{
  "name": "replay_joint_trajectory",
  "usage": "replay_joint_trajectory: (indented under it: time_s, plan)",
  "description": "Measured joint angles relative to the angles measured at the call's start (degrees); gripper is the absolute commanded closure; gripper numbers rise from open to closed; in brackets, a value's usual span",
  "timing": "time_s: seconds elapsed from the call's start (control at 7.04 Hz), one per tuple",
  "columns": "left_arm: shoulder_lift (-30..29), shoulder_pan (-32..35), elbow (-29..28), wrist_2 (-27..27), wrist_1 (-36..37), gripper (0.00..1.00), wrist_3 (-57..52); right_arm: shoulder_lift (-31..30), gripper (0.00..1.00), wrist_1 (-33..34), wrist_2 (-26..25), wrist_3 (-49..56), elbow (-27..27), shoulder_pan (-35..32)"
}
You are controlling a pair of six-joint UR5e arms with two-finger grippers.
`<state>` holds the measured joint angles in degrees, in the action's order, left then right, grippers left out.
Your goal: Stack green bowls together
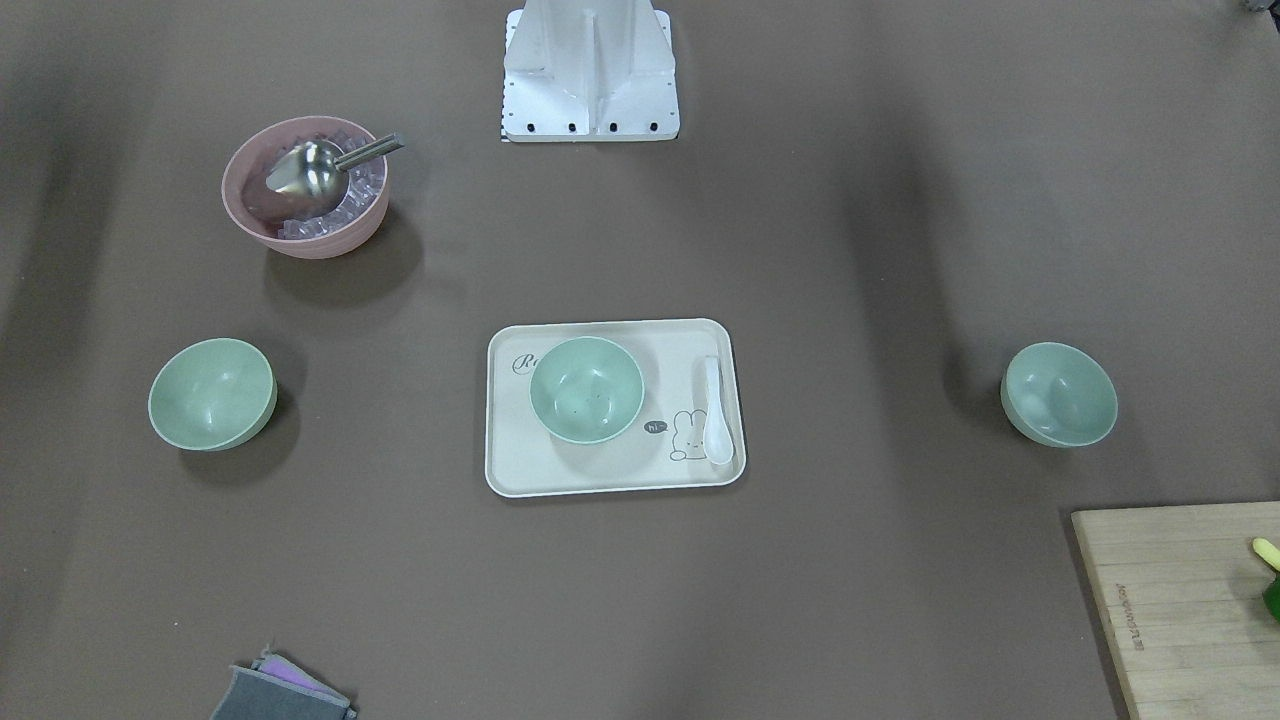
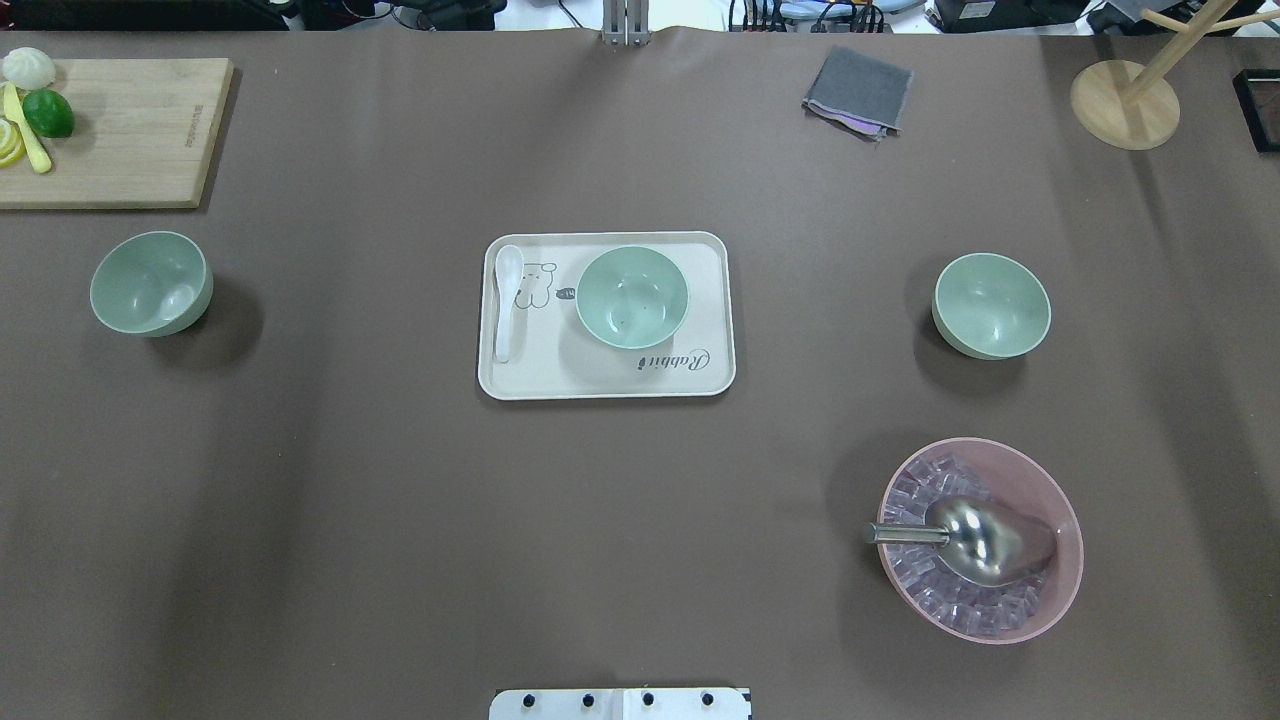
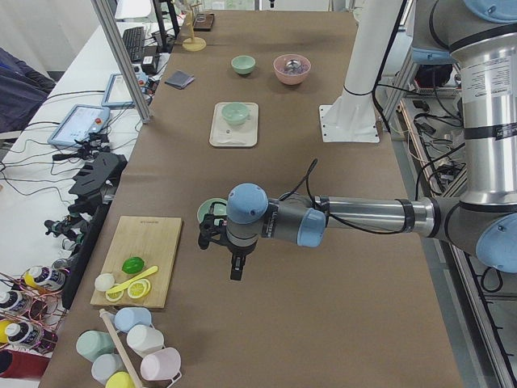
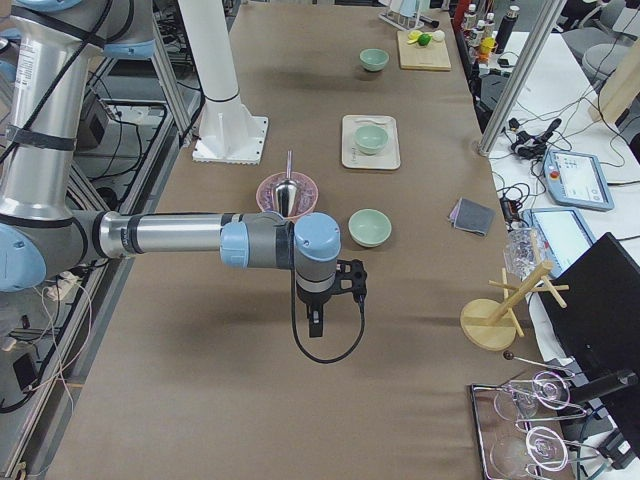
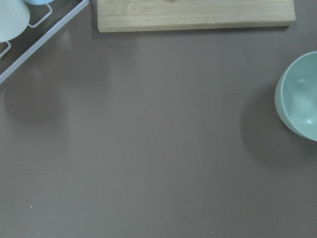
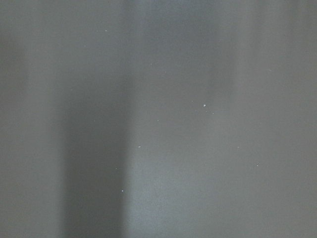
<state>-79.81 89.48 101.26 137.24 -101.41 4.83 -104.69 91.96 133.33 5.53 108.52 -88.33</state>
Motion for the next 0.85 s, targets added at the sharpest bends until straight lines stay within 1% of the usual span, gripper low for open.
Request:
replay_joint_trajectory:
  time_s: [0.28,0.43,0.57,0.71,0.85]
  plan:
    - [-0.32,0.04,0.25,0.03,-0.55,0.02,0.10,-0.58,0.00,-9.68,0.01,-0.11,0.15,0.00]
    - [-0.44,0.07,0.44,0.07,-2.09,0.02,0.08,-0.75,0.00,-14.87,0.17,-0.44,0.18,-0.01]
    - [-0.55,0.08,0.18,0.16,-6.11,0.02,0.06,-0.65,0.00,-18.80,0.58,-0.66,0.40,-0.05]
    - [-0.91,0.08,-0.60,0.21,-12.51,0.02,0.11,-0.69,0.00,-20.70,1.32,-0.72,0.60,-0.10]
    - [-1.56,0.08,-1.96,0.13,-20.56,0.02,0.32,-0.42,0.00,-21.54,2.11,-0.72,0.88,-0.14]
